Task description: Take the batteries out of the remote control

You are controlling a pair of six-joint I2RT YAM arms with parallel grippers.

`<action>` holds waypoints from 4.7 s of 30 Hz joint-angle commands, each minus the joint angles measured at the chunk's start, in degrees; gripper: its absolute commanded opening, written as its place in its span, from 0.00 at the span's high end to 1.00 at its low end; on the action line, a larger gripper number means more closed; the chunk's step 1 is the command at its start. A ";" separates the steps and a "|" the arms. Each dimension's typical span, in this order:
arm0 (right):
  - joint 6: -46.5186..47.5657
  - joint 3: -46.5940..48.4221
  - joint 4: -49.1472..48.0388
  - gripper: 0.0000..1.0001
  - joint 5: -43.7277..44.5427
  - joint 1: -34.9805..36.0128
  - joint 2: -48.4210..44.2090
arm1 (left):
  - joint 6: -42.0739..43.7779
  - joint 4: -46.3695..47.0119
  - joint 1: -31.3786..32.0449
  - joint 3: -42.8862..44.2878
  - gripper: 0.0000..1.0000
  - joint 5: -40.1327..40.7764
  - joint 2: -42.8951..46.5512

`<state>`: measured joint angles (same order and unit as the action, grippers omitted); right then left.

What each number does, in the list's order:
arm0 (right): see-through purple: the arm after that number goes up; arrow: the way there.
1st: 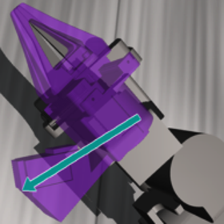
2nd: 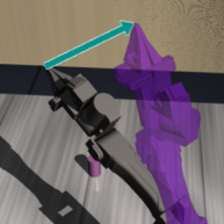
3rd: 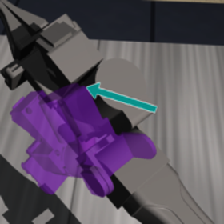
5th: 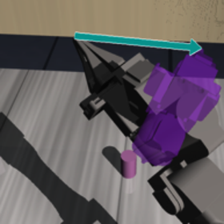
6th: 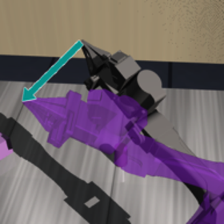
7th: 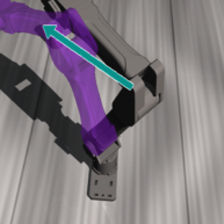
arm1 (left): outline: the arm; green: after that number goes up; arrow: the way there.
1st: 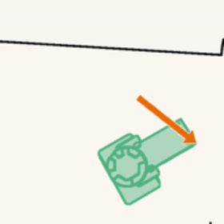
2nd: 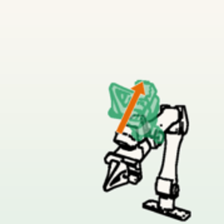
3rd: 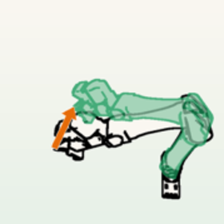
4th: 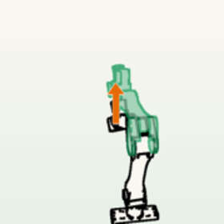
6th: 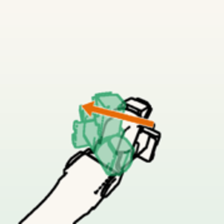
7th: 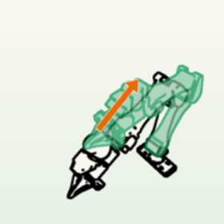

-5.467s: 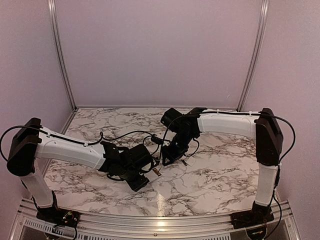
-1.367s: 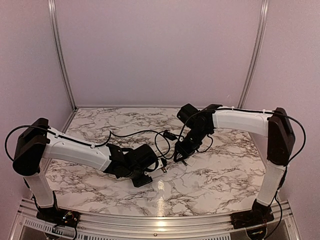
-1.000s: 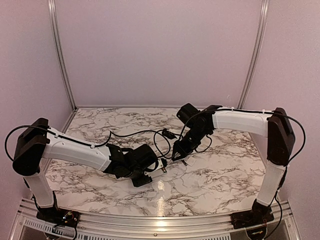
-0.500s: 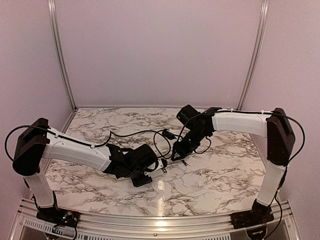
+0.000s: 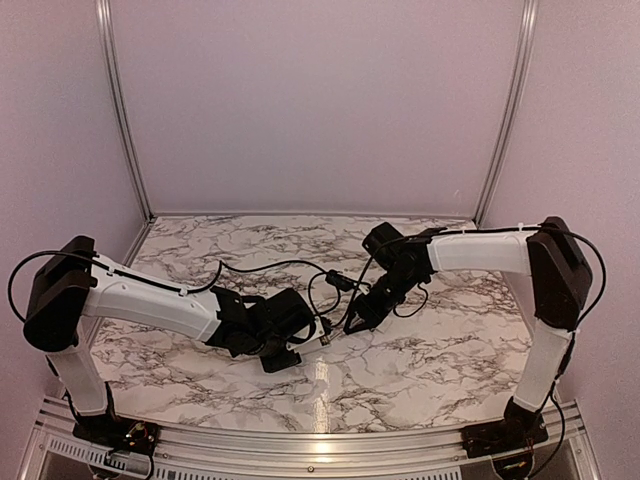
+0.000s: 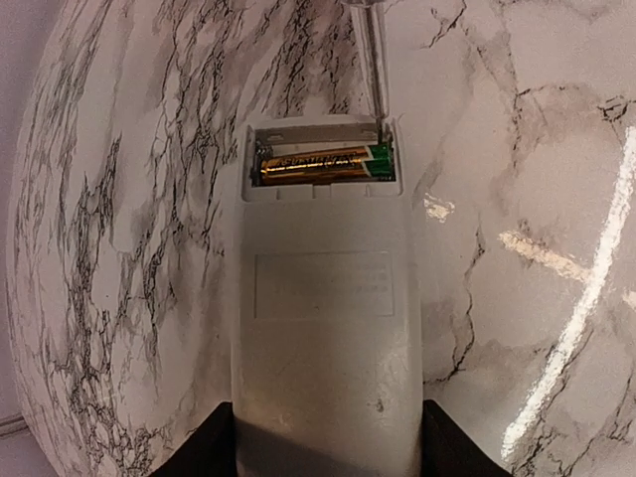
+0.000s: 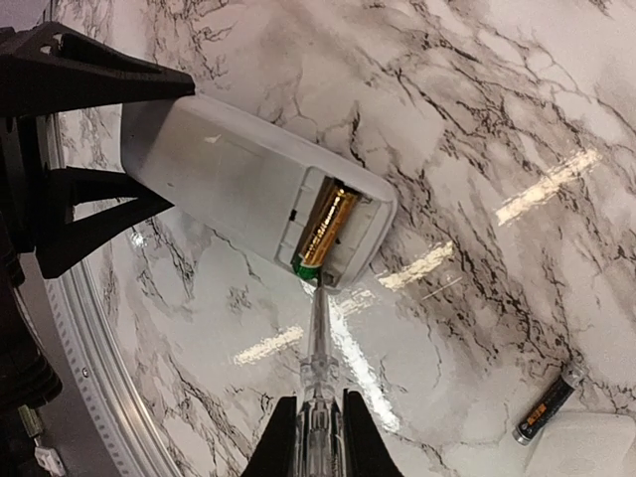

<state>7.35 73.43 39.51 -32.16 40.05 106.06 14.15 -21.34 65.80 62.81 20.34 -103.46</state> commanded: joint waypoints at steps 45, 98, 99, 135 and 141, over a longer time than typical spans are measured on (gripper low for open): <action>-11.80 -5.14 -15.16 1.00 -12.02 -0.33 -2.96 | 3.77 3.71 0.56 -1.28 0.87 11.17 5.61; -13.26 1.34 -4.26 1.00 3.34 -0.33 -15.18 | -4.68 3.36 -1.54 -2.90 0.85 12.05 8.54; -13.58 1.44 -4.26 1.00 4.00 -0.33 -15.71 | -5.79 3.49 -1.88 -3.40 0.85 11.89 9.22; -29.12 -7.93 -18.95 1.00 24.34 -0.33 -28.35 | -47.26 13.60 -14.48 -21.53 0.65 6.42 10.59; -32.55 -12.66 -22.26 1.00 29.40 -0.33 -30.49 | -48.69 14.90 -14.47 -23.96 0.47 5.16 10.95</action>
<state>-21.63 63.07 21.37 -7.55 39.53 77.71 -32.67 -8.97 51.57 40.23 26.59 -92.82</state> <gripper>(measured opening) 0.108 0.588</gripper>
